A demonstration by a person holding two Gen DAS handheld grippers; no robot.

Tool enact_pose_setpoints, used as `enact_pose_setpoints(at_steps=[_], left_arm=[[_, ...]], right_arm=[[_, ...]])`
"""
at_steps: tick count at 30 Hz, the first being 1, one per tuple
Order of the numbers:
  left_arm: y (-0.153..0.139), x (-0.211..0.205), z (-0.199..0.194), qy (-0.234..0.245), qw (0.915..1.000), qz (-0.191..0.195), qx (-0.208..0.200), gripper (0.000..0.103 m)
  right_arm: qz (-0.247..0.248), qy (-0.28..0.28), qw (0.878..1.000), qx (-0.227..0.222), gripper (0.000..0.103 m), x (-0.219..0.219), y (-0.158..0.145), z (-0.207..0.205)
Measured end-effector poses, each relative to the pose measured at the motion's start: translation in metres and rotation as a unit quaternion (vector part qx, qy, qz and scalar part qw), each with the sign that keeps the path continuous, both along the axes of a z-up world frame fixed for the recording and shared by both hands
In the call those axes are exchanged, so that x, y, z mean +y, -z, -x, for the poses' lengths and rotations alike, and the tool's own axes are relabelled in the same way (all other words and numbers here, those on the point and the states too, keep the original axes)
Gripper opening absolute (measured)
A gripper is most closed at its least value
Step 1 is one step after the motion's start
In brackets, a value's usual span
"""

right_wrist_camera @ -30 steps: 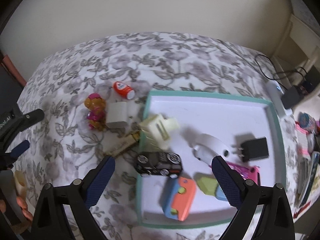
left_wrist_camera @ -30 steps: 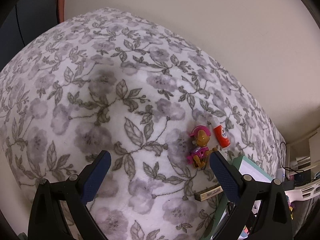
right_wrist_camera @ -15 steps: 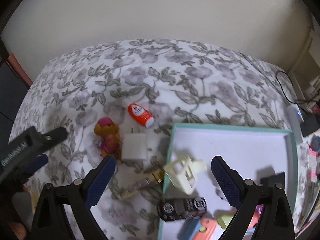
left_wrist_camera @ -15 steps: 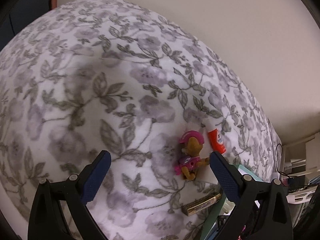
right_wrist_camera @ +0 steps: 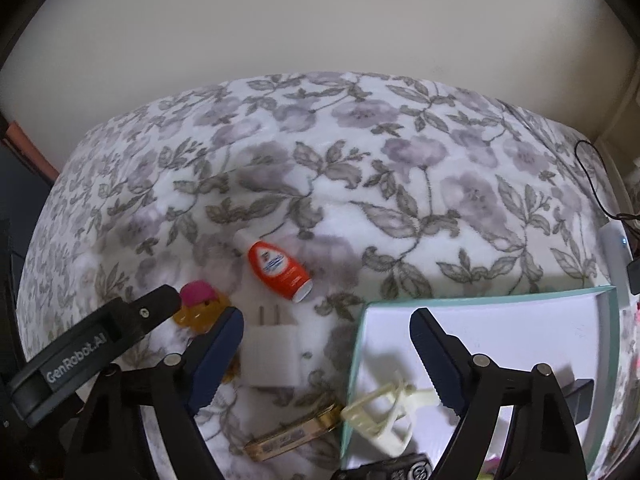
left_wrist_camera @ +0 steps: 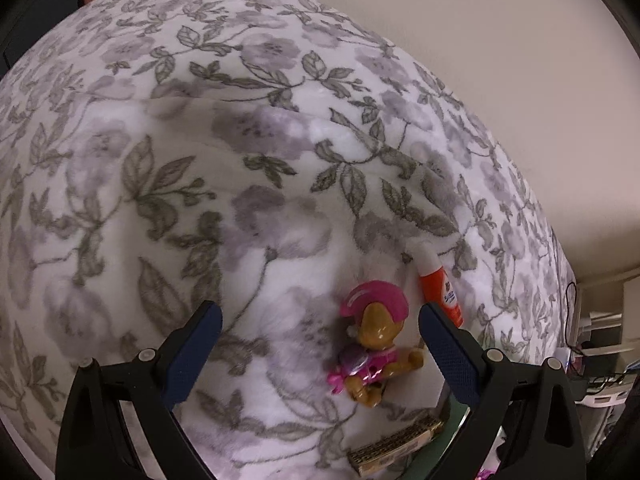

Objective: Organize rigid objects
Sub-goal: 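Move both open grippers back toward the remaining pile, then grasp the pink-haired figurine with the left gripper while the right grasps the orange LION bottle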

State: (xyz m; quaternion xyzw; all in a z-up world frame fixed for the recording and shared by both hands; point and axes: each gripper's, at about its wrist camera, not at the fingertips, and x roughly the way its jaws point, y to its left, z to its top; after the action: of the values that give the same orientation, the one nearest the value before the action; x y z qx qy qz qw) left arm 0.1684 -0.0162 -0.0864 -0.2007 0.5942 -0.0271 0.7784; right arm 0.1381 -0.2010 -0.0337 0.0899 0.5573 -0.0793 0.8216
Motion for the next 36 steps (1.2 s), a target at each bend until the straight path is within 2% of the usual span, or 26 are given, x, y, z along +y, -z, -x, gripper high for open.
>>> enact_pose_setpoints(at_steps=[4, 6, 11, 12, 13, 14, 15, 16, 22, 23, 25, 27, 31, 36], left_arm=[[0.005, -0.004, -0.005, 0.003, 1.0, -0.002, 0.005, 0.097], [0.006, -0.006, -0.006, 0.009, 0.9999, -0.005, 0.006, 0.094], [0.007, -0.015, -0.007, 0.026, 0.9995, -0.011, 0.01, 0.092], [0.006, -0.017, -0.006, 0.03, 0.9995, -0.01, 0.009, 0.091], [0.006, -0.018, -0.006, 0.034, 0.9993, -0.009, 0.009, 0.088], [0.005, -0.022, -0.006, 0.042, 0.999, -0.014, 0.009, 0.084], [0.006, -0.025, -0.005, 0.05, 0.9986, -0.016, 0.01, 0.076], [0.007, -0.027, -0.005, 0.055, 0.9983, -0.018, 0.013, 0.072], [0.016, -0.035, -0.002, 0.069, 0.9971, -0.018, 0.024, 0.068], [0.016, -0.037, -0.003, 0.072, 0.9969, -0.02, 0.023, 0.064], [0.015, -0.038, -0.003, 0.077, 0.9967, -0.014, 0.02, 0.051], [0.015, -0.039, -0.003, 0.081, 0.9965, -0.01, 0.018, 0.041], [0.013, -0.035, -0.003, 0.081, 0.9963, -0.023, 0.013, 0.042], [0.011, -0.014, -0.007, 0.055, 0.9972, -0.051, 0.006, 0.041]], right_arm=[[-0.007, 0.017, 1.0, -0.011, 0.087, -0.016, 0.0, -0.008], [-0.024, 0.025, 0.999, -0.023, 0.083, -0.024, 0.0, -0.012], [-0.057, 0.016, 0.998, -0.035, 0.078, -0.025, 0.004, -0.021], [-0.063, 0.01, 0.997, -0.034, 0.072, -0.023, 0.006, -0.023], [-0.069, 0.007, 0.997, -0.033, 0.064, -0.021, 0.008, -0.024], [-0.076, 0.002, 0.997, -0.03, 0.06, -0.019, 0.01, -0.025], [-0.08, -0.001, 0.996, -0.029, 0.056, -0.018, 0.011, -0.026], [-0.084, -0.005, 0.996, -0.029, 0.055, -0.016, 0.013, -0.026], [-0.097, -0.018, 0.995, -0.023, 0.055, -0.008, 0.022, -0.027], [-0.098, -0.019, 0.995, -0.021, 0.055, -0.006, 0.024, -0.027], [-0.101, -0.02, 0.994, -0.022, 0.055, -0.004, 0.027, -0.028], [-0.107, -0.023, 0.994, -0.021, 0.051, -0.001, 0.03, -0.03], [-0.116, -0.026, 0.993, -0.019, 0.05, 0.004, 0.034, -0.034], [-0.104, -0.033, 0.994, -0.015, 0.05, 0.013, 0.039, -0.039]])
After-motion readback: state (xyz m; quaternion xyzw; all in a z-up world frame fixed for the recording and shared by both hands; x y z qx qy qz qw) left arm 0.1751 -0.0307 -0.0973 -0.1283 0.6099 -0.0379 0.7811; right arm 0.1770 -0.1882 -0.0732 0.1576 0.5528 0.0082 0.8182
